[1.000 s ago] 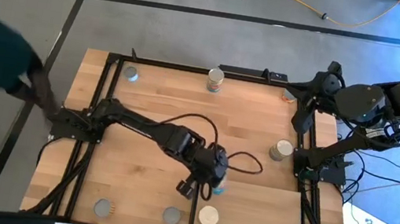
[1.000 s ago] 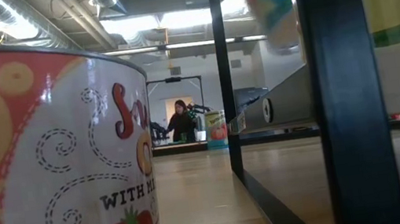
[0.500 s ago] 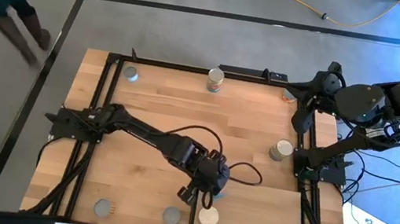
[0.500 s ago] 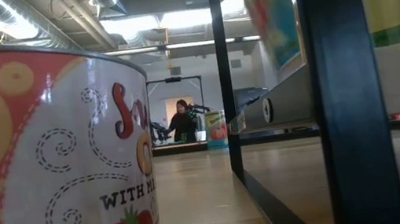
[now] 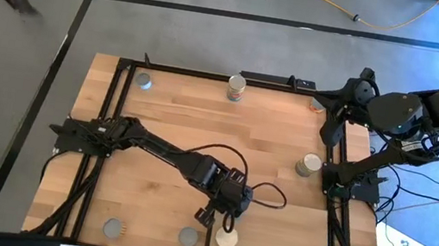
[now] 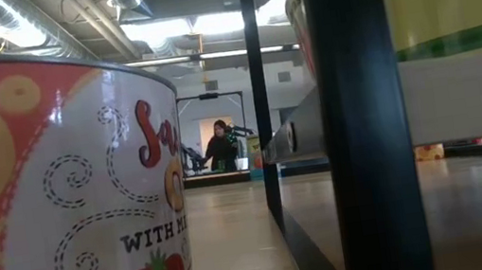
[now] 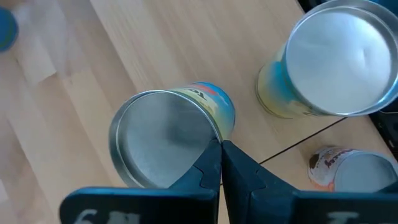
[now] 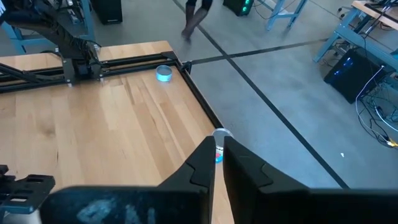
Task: Pick and place cans onto a shelf
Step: Put the bottom canned tomatoes on the shelf
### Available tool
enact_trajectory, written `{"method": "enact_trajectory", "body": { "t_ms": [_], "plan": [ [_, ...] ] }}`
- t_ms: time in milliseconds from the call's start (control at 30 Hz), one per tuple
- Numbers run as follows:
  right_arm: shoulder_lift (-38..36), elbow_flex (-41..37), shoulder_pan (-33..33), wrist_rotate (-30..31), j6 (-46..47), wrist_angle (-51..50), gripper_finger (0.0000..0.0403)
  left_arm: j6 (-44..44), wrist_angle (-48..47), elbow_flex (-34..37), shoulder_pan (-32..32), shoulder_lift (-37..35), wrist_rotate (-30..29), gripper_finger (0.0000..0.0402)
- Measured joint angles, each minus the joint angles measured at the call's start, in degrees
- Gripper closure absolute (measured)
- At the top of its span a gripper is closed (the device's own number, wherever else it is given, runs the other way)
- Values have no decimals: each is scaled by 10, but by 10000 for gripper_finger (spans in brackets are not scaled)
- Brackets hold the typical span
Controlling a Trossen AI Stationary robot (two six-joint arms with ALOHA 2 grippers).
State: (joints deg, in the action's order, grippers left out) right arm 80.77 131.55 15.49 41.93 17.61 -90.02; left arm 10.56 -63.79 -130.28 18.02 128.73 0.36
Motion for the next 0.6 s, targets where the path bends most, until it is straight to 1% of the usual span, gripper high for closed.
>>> {"method": "enact_trajectory", "body": {
  "t_ms": [433, 600],
  "plan": [
    [0, 0, 0, 0, 0, 0, 368, 4, 0, 0, 3, 0, 8, 401],
    [0, 0, 0, 0, 1, 0, 368, 2, 1, 0, 3, 0, 20, 401]
  ]
}}
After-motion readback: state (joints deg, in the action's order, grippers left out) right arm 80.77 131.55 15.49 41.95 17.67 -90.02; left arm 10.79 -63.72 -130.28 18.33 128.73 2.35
